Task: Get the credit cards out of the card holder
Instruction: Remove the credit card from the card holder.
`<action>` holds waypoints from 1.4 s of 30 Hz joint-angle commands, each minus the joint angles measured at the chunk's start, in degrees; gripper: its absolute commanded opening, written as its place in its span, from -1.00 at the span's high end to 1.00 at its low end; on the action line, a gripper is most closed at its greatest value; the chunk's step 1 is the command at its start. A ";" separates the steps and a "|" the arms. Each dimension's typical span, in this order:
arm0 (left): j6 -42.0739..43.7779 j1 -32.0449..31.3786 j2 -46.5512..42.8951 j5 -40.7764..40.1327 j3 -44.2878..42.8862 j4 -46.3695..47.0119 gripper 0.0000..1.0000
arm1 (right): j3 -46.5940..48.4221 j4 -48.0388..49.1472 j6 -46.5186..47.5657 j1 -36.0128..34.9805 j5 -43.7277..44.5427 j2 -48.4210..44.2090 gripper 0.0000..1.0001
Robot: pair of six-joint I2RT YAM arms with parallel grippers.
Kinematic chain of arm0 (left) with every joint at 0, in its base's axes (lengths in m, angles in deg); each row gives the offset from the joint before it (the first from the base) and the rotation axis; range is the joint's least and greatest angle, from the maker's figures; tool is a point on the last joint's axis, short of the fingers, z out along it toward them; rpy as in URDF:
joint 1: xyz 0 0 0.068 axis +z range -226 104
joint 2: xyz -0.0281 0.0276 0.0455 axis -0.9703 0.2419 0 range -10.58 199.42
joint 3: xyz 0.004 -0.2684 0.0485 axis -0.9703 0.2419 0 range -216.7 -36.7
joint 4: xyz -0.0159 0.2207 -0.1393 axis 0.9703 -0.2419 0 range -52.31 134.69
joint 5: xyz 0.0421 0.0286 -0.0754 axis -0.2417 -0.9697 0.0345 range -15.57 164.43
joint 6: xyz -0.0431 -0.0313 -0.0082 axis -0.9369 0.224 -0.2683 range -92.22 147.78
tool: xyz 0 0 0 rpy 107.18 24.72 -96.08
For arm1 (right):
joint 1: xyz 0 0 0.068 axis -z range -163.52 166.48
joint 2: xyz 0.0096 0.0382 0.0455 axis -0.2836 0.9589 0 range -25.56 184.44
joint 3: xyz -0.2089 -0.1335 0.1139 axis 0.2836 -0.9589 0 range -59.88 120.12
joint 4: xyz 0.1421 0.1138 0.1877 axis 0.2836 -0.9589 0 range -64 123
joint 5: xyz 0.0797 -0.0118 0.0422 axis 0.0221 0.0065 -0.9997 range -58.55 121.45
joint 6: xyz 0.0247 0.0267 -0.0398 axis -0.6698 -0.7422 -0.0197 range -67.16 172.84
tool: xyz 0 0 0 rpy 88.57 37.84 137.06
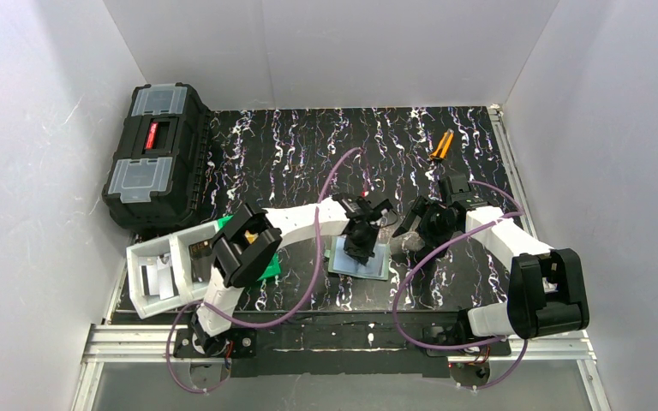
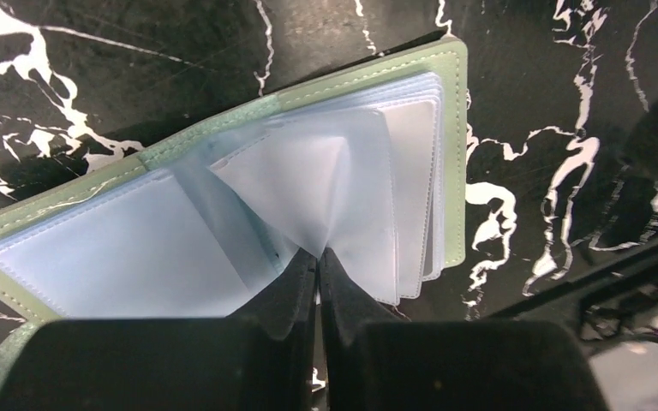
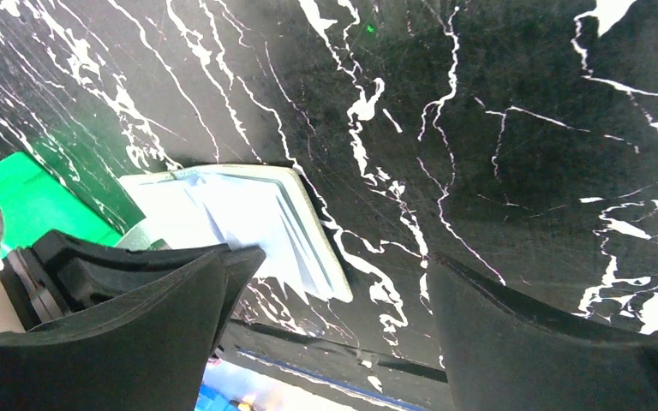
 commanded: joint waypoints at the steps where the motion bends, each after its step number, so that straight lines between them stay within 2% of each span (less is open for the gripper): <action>1: -6.82 3.98 -3.80 8.36 7.29 5.65 1.00 | -0.50 1.50 1.40 -0.68 -3.11 -0.42 -0.82; 6: -11.14 7.64 -7.83 14.98 14.50 13.53 1.00 | -1.56 3.20 0.17 -3.19 -6.36 -1.86 -0.64; 10: -15.66 10.00 -8.93 21.59 20.52 22.10 1.00 | -2.21 4.74 -1.64 -6.19 -8.59 -2.11 -0.41; 16: -17.16 11.37 -8.98 24.45 22.76 25.28 1.00 | -3.51 7.85 -4.07 -9.50 -10.41 -1.60 -0.02; 42: -16.71 11.95 -8.49 25.85 23.45 26.13 1.00 | -3.48 16.63 -5.47 -15.03 -11.21 12.07 -0.06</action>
